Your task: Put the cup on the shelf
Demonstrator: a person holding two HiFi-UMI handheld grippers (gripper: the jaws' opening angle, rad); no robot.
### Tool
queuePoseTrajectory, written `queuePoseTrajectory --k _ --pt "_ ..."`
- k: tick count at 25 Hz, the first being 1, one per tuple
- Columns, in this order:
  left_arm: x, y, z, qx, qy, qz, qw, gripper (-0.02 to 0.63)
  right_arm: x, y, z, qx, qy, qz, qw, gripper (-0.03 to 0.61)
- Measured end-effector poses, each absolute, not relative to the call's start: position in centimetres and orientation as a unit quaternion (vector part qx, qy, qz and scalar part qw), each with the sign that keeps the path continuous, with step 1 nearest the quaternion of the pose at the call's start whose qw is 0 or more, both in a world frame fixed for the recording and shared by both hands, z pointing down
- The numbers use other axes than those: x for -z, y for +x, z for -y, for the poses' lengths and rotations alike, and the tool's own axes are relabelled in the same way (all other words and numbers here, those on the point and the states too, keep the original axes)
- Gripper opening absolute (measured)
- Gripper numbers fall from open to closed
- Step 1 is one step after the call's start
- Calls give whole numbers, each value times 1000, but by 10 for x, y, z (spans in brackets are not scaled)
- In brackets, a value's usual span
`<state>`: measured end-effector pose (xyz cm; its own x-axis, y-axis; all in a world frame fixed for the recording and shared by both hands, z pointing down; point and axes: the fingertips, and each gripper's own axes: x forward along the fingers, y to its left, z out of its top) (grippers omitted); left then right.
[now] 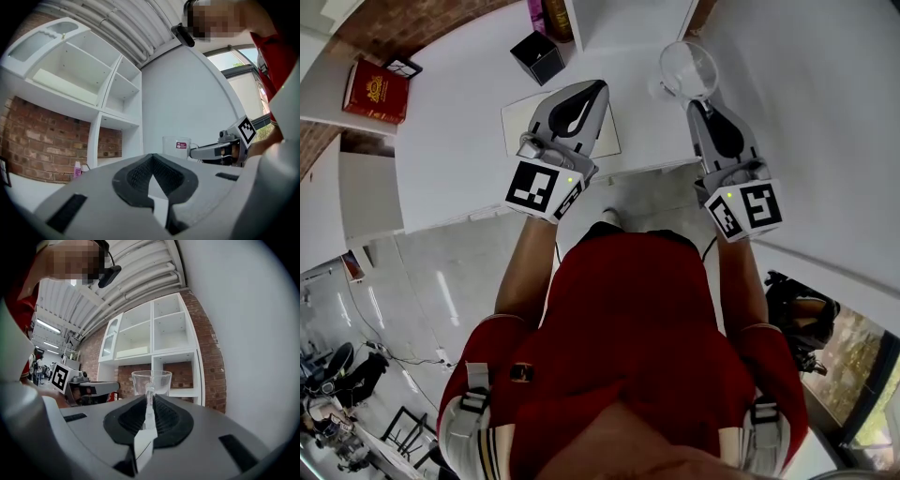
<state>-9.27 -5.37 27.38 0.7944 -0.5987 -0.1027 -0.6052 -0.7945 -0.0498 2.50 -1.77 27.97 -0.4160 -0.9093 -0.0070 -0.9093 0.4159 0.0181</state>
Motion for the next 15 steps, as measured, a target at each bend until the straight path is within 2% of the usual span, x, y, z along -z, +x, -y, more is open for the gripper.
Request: queuePoseTrajectory --k 15 --pt "-300 -87 122 -42 -943 -329 17 5 -318 29 107 -7 544 838 35 25"
